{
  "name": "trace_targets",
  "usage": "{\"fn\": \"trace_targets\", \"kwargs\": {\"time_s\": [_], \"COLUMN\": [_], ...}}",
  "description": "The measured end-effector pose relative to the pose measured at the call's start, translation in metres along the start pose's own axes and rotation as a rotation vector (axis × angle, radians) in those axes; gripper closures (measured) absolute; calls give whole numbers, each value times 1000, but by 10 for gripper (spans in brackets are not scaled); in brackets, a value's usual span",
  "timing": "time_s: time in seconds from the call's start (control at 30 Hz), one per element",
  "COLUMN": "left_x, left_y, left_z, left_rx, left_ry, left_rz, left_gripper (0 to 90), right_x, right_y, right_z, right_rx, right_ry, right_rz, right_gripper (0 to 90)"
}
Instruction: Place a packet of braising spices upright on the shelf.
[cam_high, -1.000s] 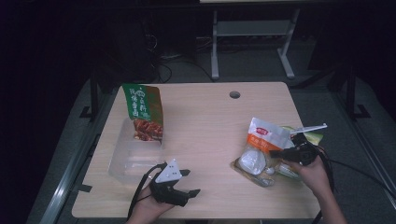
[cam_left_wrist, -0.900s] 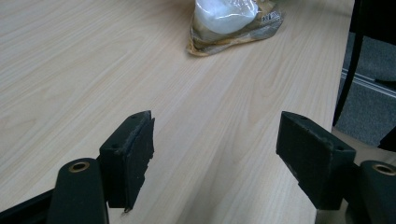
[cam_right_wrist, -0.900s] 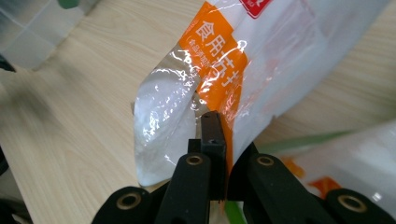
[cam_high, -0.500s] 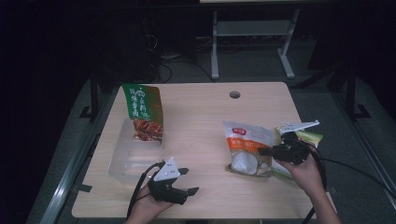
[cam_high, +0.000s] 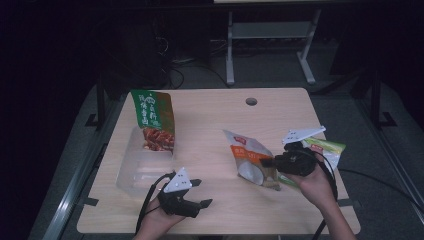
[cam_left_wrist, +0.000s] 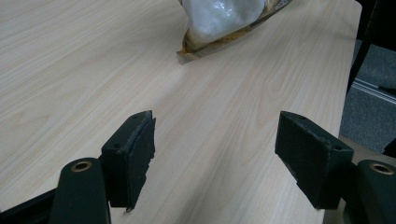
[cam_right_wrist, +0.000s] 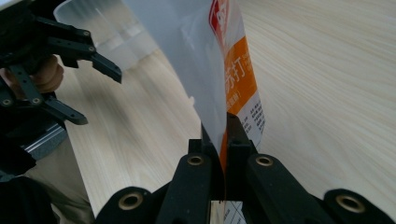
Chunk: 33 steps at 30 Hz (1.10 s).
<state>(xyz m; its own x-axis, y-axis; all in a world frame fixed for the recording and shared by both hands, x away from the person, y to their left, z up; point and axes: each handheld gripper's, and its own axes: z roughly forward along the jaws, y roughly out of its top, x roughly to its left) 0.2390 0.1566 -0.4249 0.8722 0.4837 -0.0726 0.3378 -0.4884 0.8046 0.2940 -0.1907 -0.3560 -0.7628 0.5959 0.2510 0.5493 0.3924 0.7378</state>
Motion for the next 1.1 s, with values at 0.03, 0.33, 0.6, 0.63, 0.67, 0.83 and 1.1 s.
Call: {"fn": "trace_targets", "kwargs": {"time_s": [0.03,0.33,0.6,0.63,0.67,0.83,1.1], "left_x": [0,4,4,5,5,7,12], "left_y": [0,1,3,3,4,9,21], "left_z": [0,-2,1,1,2,10,30], "left_rx": [-1,1,-7,-8,-7,11,36], "left_ry": [0,4,-9,-10,-7,-7,-31], "left_rz": [-2,4,-25,-24,-25,-31,-51], "left_gripper": [283,297,371,381,391,422,427], "right_x": [2,23,32,31,28,18,11], "right_y": [2,16,11,8,5,-7,-16], "right_z": [2,19,43,45,44,43,42], "right_rx": [0,-29,-7,-9,-24,-43,-22], "right_ry": [9,100,149,147,154,181,191], "right_rz": [-2,-64,-97,-93,-80,-50,-63], "right_gripper": [897,897,896,896,896,895,893]}}
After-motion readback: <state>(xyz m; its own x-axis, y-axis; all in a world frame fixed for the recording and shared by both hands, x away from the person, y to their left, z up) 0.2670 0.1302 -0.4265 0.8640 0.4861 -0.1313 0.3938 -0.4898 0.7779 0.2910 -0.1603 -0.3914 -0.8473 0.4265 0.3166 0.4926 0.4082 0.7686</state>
